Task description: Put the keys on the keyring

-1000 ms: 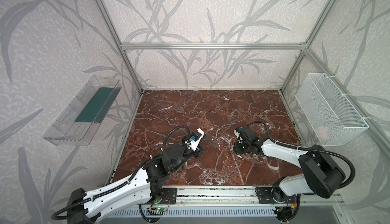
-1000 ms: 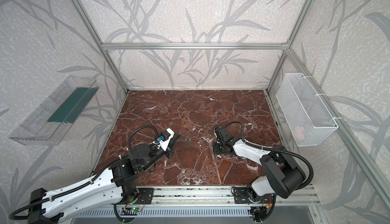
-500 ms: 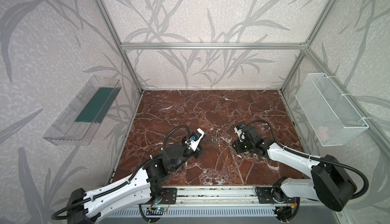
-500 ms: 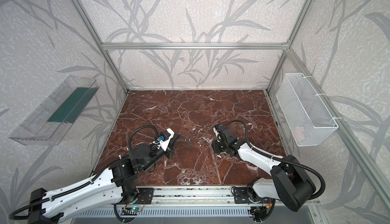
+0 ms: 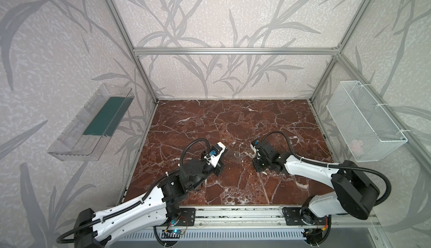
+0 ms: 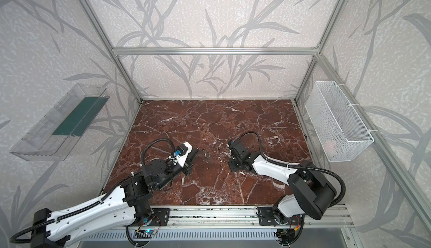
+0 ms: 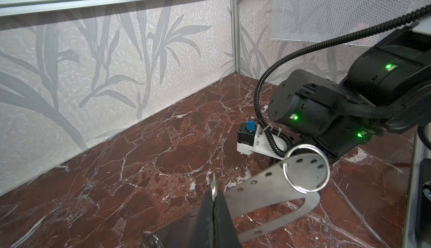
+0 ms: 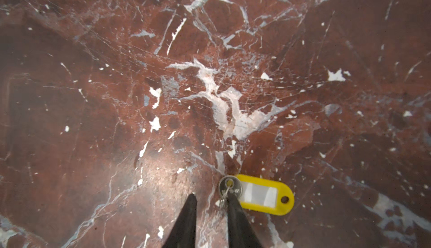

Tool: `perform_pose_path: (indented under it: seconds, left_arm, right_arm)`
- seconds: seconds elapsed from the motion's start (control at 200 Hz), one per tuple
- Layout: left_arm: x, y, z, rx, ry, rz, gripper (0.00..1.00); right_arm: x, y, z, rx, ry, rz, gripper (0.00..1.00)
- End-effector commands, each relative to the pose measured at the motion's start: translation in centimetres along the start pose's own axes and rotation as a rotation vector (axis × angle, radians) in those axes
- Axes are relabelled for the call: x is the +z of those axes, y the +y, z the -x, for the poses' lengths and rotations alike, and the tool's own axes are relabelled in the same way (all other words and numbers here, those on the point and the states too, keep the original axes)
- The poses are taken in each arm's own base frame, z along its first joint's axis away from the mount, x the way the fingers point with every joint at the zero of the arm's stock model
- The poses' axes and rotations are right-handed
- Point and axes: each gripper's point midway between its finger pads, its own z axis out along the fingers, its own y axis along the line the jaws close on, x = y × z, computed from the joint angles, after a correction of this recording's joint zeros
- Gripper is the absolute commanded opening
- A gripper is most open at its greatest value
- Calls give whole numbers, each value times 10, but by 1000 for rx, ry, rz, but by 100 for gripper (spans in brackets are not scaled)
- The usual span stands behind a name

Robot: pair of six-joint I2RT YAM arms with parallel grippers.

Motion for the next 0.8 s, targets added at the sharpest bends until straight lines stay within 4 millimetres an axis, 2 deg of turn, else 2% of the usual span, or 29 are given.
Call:
perform_pose_path:
  seconds: [0.0, 0.58, 0.66, 0.795]
  left_arm:
    - [-3, -1, 11, -19, -33, -11, 0]
    - [-3, -2, 11, -17, -31, -11, 0]
    - [-2, -2, 10, -19, -27, -11, 0]
    - [0, -2, 9, -16, -35, -9, 0]
  right_arm:
    - [1, -9, 3, -7, -2, -69, 25]
    - [7, -8, 2, -21, 6, -74, 17]
    - [8, -8, 2, -22, 10, -76, 13]
    - [6, -10, 2, -26, 8, -84, 0]
